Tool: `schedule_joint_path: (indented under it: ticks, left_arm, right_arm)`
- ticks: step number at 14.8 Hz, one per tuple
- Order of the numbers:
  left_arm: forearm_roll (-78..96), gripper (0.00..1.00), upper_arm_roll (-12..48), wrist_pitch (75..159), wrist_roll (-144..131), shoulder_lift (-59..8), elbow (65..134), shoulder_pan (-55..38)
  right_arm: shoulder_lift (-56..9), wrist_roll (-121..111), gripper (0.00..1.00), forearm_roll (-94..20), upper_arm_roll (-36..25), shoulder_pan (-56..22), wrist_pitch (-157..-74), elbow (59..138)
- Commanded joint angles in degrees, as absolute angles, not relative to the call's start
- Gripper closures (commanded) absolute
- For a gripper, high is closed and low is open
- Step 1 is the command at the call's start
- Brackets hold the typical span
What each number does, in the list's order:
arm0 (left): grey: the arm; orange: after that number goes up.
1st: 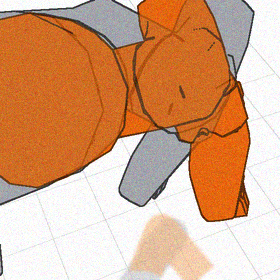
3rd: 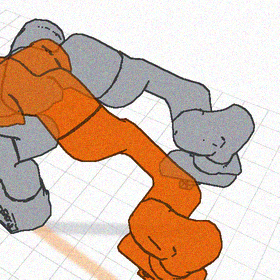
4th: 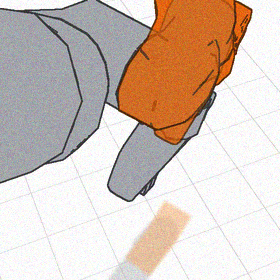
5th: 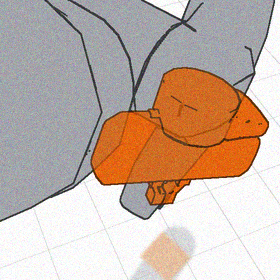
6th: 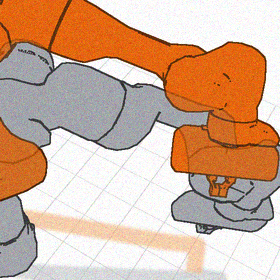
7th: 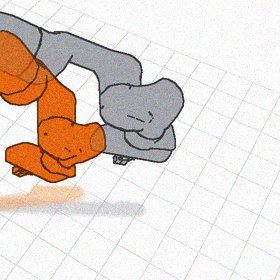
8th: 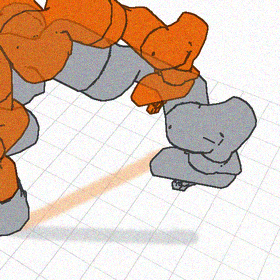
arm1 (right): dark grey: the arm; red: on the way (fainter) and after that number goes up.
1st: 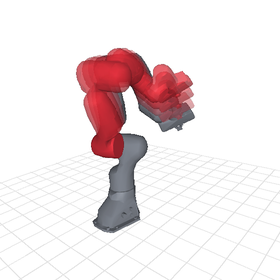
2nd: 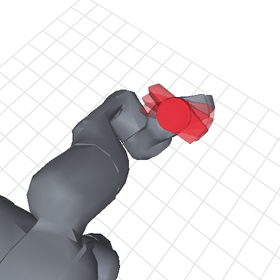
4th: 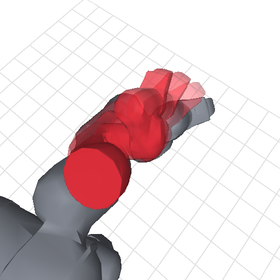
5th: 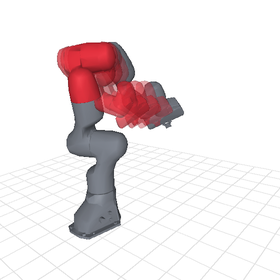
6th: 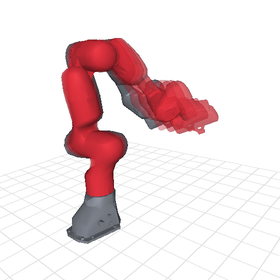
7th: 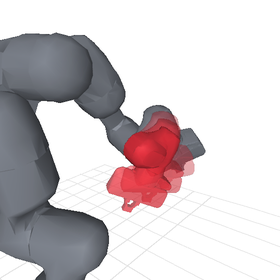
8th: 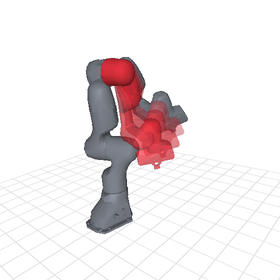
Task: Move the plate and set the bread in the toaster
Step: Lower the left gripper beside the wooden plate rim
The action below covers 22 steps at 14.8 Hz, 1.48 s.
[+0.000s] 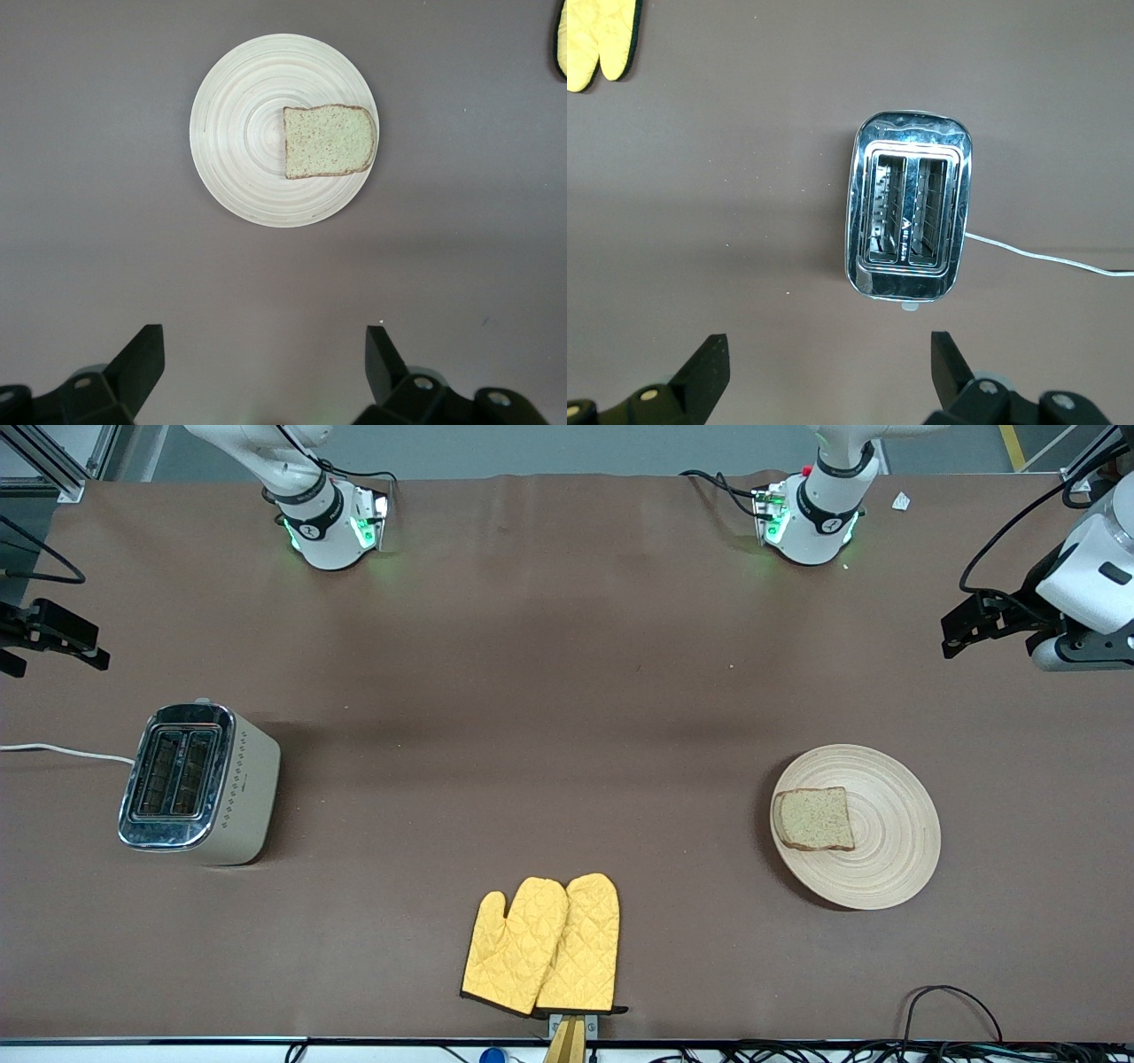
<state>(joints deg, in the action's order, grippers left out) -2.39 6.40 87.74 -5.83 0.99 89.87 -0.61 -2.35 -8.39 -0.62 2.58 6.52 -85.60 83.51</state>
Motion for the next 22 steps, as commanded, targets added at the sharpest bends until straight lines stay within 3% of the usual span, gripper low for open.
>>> schedule_joint_path:
  ticks: [1,7,15,22]
  left_arm:
    - [-2.8,0.00,6.3,86.7,-5.3,0.1,86.1,-0.7]
    - [1.7,0.00,5.1,87.4,-4.4,-5.8,83.7,2.0]
    - [6.0,0.00,5.2,98.5,-3.3,-23.3,83.9,11.7]
    - [20.5,0.00,5.3,102.3,4.4,-32.2,84.0,22.7]
  right_arm:
    - [-1.1,-7.8,0.00,-1.4,2.6,6.6,-86.0,84.6]
    - [-1.1,-7.8,0.00,-1.6,2.6,6.6,-85.9,84.6]
    - [-1.1,-7.8,0.00,-1.6,2.5,7.0,-85.5,85.1]
    - [-1.1,-7.8,0.00,-1.6,2.5,6.9,-85.5,85.0]
